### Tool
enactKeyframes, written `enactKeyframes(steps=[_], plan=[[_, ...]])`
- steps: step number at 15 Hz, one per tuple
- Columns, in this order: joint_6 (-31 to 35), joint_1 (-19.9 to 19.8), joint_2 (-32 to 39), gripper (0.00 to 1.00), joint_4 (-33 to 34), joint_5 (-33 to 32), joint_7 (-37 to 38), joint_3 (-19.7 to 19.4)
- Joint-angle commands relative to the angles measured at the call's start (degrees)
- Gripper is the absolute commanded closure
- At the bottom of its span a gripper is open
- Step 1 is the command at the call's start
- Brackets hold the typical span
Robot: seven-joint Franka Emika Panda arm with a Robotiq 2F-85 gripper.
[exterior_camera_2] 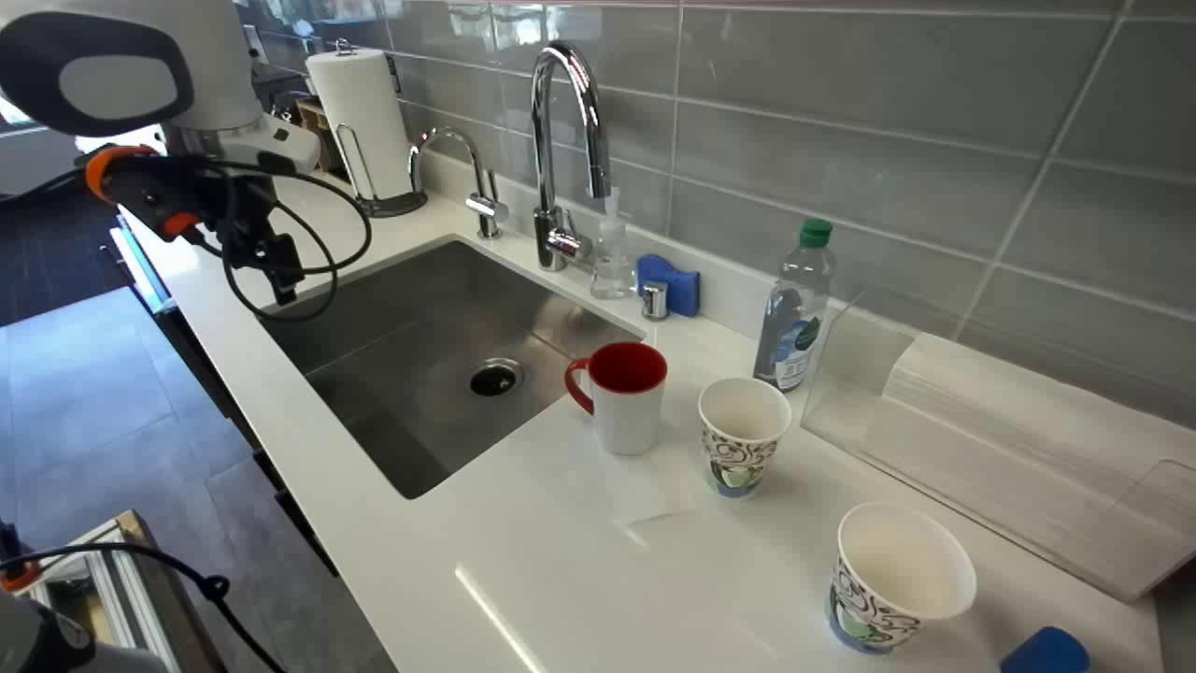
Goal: Pick the white paper cup on the left and pour its contents into the white paper cup on the right
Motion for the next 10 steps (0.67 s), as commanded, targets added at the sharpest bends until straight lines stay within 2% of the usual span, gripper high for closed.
enactKeyframes(steps=[1,7,10], plan=[[-0.2,-0.57,-0.04,0.0,0.08,0.21,-0.18,0.51],[-0.2,-0.57,-0.04,0.0,0.08,0.21,-0.18,0.51],[-0.93,-4.12,-2.22,0.0,0.46,-2.28,-0.89,-2.23]])
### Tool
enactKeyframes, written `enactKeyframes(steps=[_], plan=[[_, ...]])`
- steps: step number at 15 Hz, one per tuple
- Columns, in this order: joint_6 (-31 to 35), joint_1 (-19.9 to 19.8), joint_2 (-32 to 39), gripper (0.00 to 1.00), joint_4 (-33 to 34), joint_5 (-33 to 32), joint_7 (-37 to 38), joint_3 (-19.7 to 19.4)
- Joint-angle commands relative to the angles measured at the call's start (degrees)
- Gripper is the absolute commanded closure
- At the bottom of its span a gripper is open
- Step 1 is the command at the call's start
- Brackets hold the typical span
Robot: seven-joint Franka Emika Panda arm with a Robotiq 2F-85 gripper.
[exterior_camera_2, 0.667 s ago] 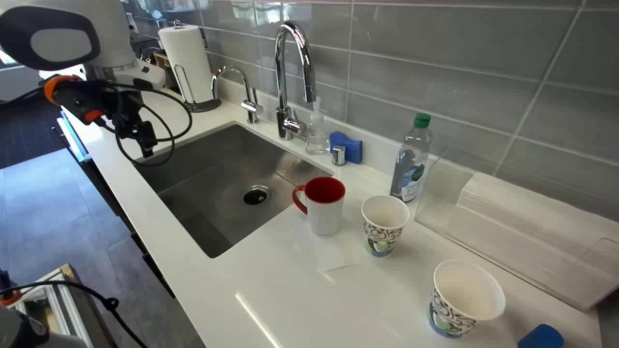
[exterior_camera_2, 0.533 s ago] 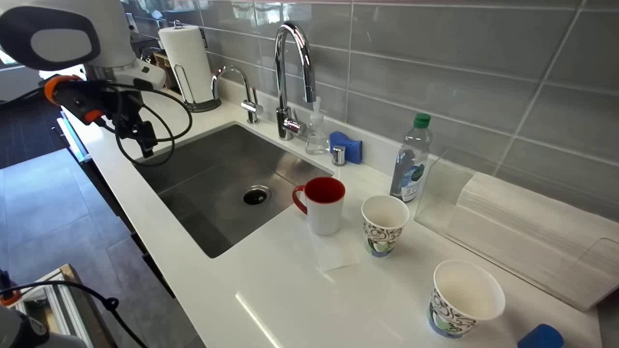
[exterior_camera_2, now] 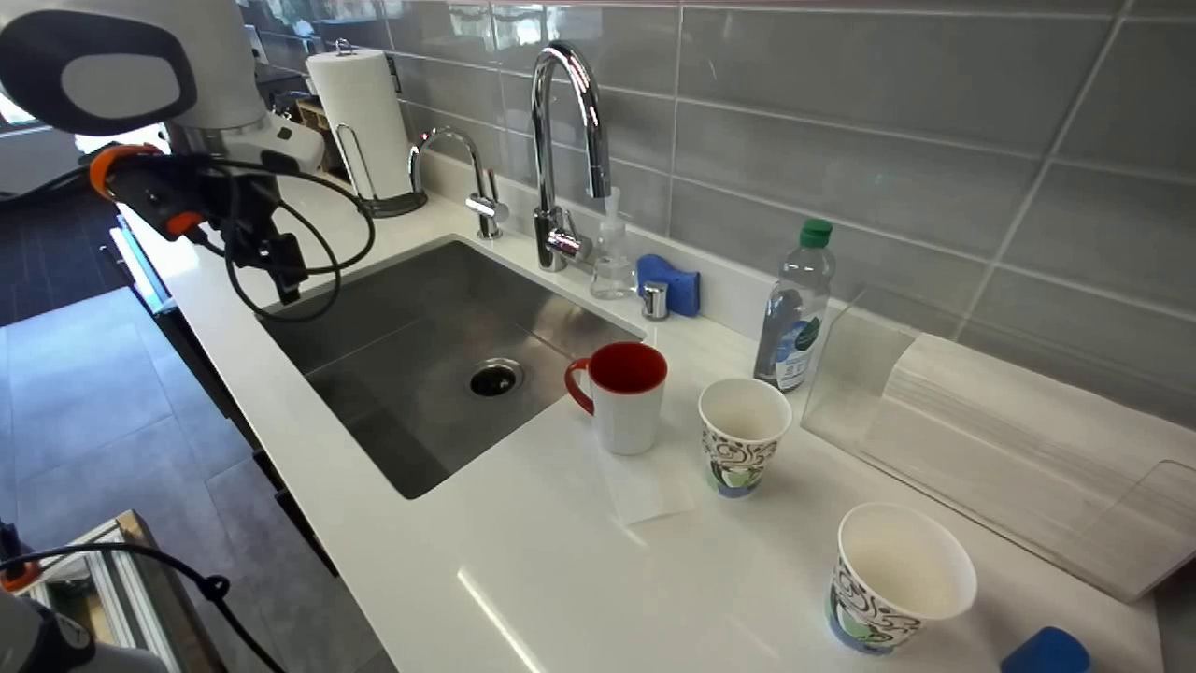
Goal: Pick the white paper cup on the left and pour its contents into the white paper cup on the right
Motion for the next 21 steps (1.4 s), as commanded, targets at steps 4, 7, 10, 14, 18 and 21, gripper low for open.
enactKeyframes(steps=[4,7,10,14,18,21], plan=[[-1.24,-11.98,-4.72,0.0,1.99,-8.6,-1.78,-7.27],[-1.64,-18.11,-3.28,0.0,6.5,-16.34,-4.51,-10.97],[-4.66,-22.42,0.33,0.0,12.82,-25.98,-8.64,-12.98],[-7.89,-22.99,5.27,0.0,19.59,-27.78,-19.66,-18.89],[-7.01,-23.31,5.58,0.0,19.15,-24.81,-22.44,-21.7],[-8.02,-23.67,8.73,0.0,21.59,-22.24,-26.26,-23.88]])
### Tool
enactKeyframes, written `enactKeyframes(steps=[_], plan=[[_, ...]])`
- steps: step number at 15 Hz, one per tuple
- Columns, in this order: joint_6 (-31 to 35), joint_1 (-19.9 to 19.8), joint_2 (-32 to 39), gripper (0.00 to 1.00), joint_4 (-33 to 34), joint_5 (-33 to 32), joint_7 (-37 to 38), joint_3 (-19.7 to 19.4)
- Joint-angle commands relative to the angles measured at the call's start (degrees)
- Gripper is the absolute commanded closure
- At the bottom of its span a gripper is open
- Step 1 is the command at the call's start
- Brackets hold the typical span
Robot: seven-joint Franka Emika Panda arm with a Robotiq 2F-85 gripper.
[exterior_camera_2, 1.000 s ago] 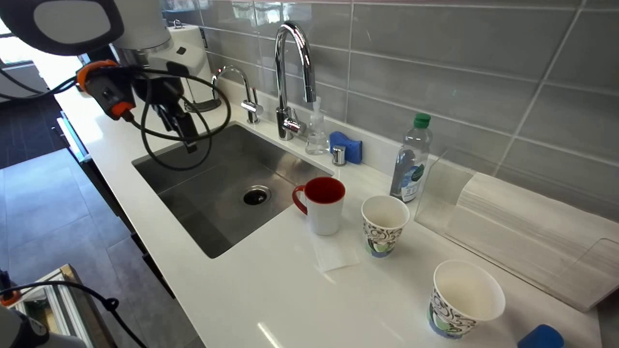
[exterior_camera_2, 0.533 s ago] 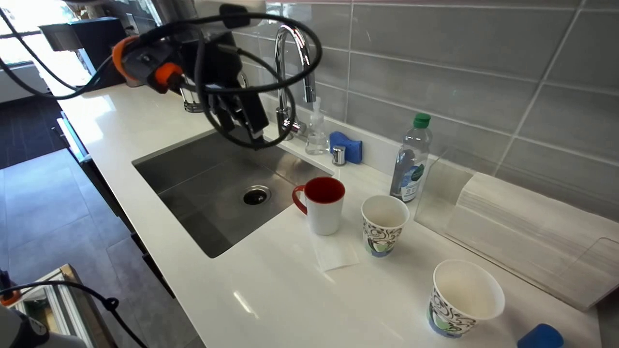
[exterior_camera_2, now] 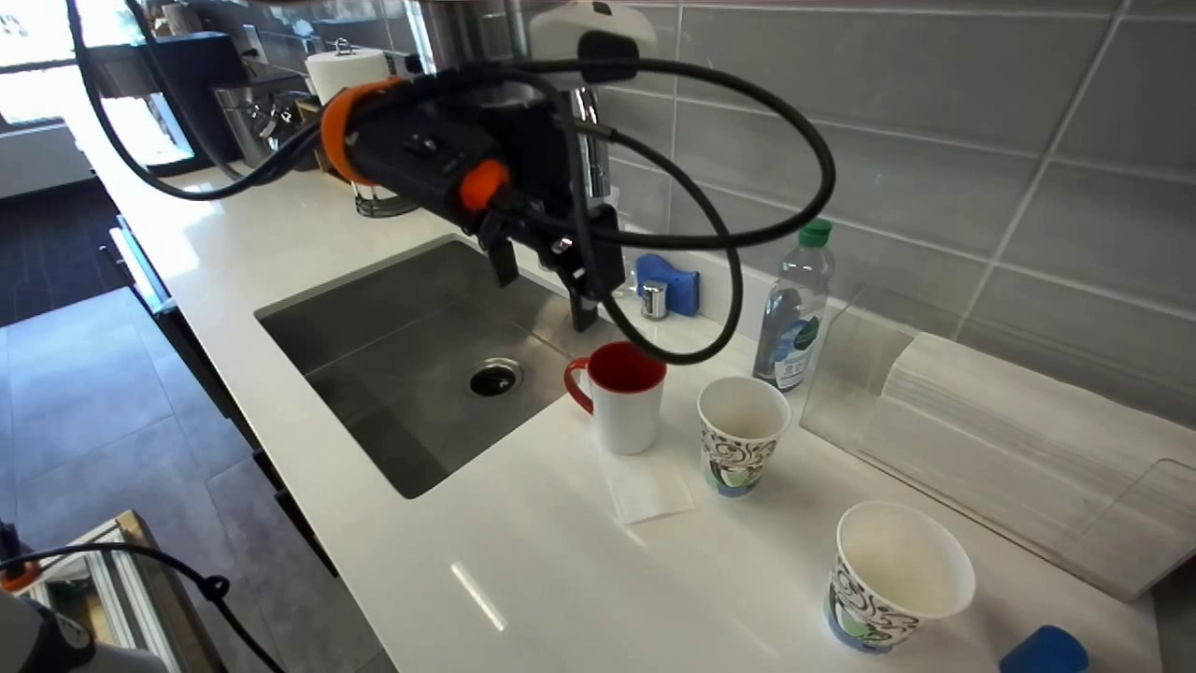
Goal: Pick the white paper cup on the left and pour its contents into the white paper cup on the right
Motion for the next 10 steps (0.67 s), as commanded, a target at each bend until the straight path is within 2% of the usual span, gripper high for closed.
enactKeyframes(steps=[1,6,10], plan=[[-0.2,-0.59,0.39,0.0,0.37,0.34,-0.2,0.67],[-0.37,-0.34,0.5,0.0,0.63,0.42,-0.21,0.84],[-4.08,-1.04,7.73,0.0,8.62,5.15,-4.84,-2.71]])
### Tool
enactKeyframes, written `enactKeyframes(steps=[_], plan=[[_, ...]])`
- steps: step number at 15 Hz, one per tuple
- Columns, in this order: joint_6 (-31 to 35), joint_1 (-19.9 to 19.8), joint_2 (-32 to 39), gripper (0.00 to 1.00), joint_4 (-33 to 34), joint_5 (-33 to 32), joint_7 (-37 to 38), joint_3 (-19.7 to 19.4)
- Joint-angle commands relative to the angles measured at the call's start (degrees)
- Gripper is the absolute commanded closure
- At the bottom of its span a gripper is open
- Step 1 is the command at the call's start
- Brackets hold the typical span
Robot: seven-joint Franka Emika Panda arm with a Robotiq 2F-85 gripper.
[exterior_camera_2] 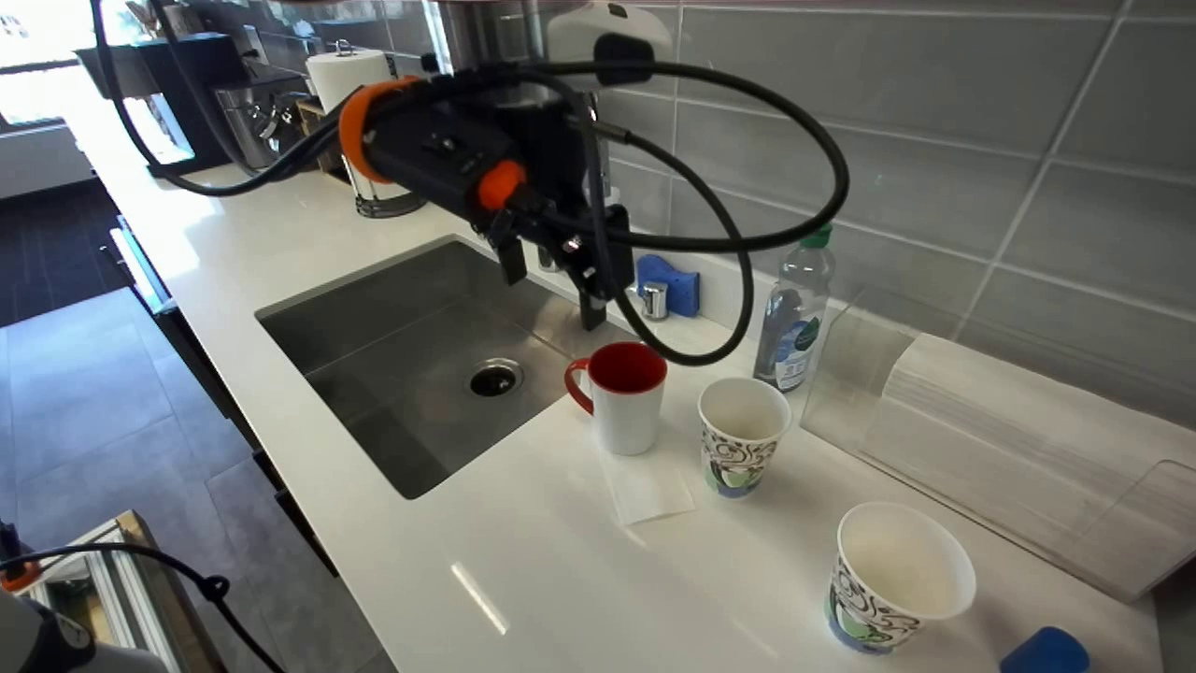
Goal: Pick the white paper cup on the left and pour its contents into the white paper cup on the right
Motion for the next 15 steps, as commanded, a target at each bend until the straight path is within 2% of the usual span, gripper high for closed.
enactKeyframes(steps=[1,5,15], plan=[[-3.52,-1.58,7.7,0.0,8.47,5.37,-5.44,-2.89],[-3.52,-4.52,15.67,0.0,15.42,9.22,-5.45,-3.73],[0.6,-11.78,31.84,0.0,26.52,10.8,-1.52,0.98]])
